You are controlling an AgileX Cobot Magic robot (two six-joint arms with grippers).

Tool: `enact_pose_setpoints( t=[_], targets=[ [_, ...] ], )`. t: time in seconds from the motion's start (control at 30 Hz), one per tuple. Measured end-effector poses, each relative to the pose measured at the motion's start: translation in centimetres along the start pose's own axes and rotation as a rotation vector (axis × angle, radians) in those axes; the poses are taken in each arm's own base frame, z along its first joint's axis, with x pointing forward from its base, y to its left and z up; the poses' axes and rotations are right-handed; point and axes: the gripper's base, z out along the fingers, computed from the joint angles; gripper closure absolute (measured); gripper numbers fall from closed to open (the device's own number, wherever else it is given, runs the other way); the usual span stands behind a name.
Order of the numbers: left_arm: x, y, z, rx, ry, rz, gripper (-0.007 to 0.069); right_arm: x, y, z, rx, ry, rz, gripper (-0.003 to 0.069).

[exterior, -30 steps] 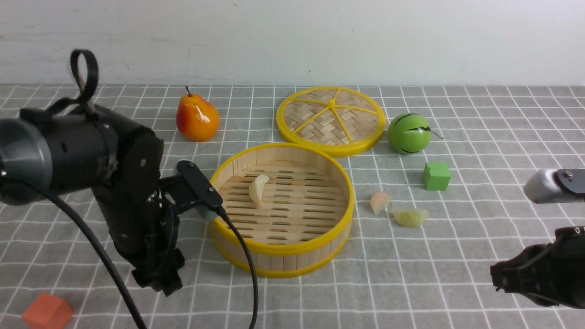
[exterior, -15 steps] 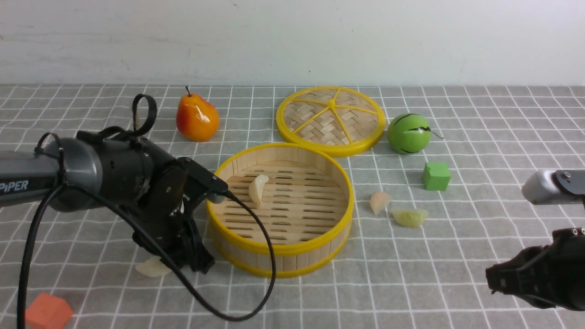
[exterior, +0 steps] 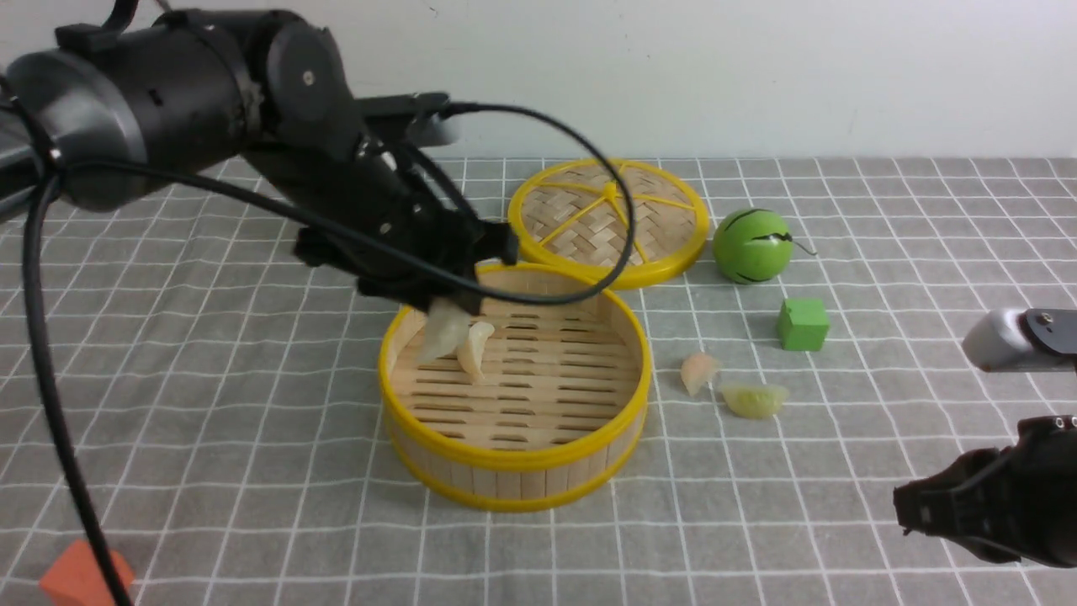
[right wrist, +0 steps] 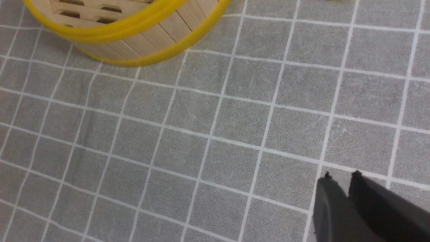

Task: Put the dumplings into the steamer on the table with the grey tablecloth.
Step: 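Place the dumpling into the bamboo steamer basket with the left gripper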

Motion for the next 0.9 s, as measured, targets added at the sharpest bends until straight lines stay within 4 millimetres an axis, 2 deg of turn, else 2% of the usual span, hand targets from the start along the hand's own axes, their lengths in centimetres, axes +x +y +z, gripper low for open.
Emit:
enact_pose_setpoints(
  t=[0.07, 0.13, 0.17, 0.23, 0.37, 0.47, 0.53, 0.67, 0.73, 0.8, 0.9],
  targets=[
    [-1.0, -1.4, 1.9, 0.049, -0.025, -0.031, 0.0381, 0.0, 0.0, 0.0, 0.002, -0.005, 0.001, 0.0573],
    [-1.6, -1.7, 4.5, 0.055, -0.034, -0.062, 0.0381, 0.0, 0.0, 0.0, 0.002, -0.005, 0.001, 0.0572],
    [-1.7, -1.6, 5.5, 0.051, -0.031, -0.073, 0.0381, 0.0, 0.0, 0.0, 0.002, -0.005, 0.001, 0.0571],
    [-1.8, -0.8, 9.5, 0.014, -0.004, -0.111, 0.0383, 0.0, 0.0, 0.0, 0.002, -0.005, 0.000, 0.0567],
    [-1.9, 0.1, 12.7, -0.034, 0.007, -0.157, 0.0388, 0.0, 0.0, 0.0, 0.002, -0.005, -0.017, 0.0564],
    [-2.0, 0.2, 13.0, -0.041, 0.005, -0.156, 0.0394, 0.0, 0.0, 0.0, 0.002, -0.005, -0.035, 0.0564],
    [-2.1, 0.2, 13.1, -0.042, 0.006, -0.155, 0.0370, 0.0, 0.0, 0.0, 0.000, -0.001, -0.061, 0.0564],
    [-1.9, 0.2, 12.9, -0.056, 0.047, -0.145, 0.0208, -0.2, 0.3, -0.2, -0.020, 0.015, -0.070, 0.0537],
    [-2.1, 0.1, 12.6, -0.058, 0.050, -0.140, 0.0159, -0.4, 0.5, -0.4, -0.029, 0.016, -0.076, 0.0513],
    [-3.0, -0.4, 10.8, -0.053, 0.026, -0.125, 0.0092, -1.5, 0.9, -0.9, -0.044, 0.004, -0.095, 0.0435],
    [-4.4, -1.2, 7.7, -0.053, -0.037, -0.092, 0.0083, -3.0, 1.5, -1.3, -0.068, 0.008, -0.112, 0.0335]
  ],
)
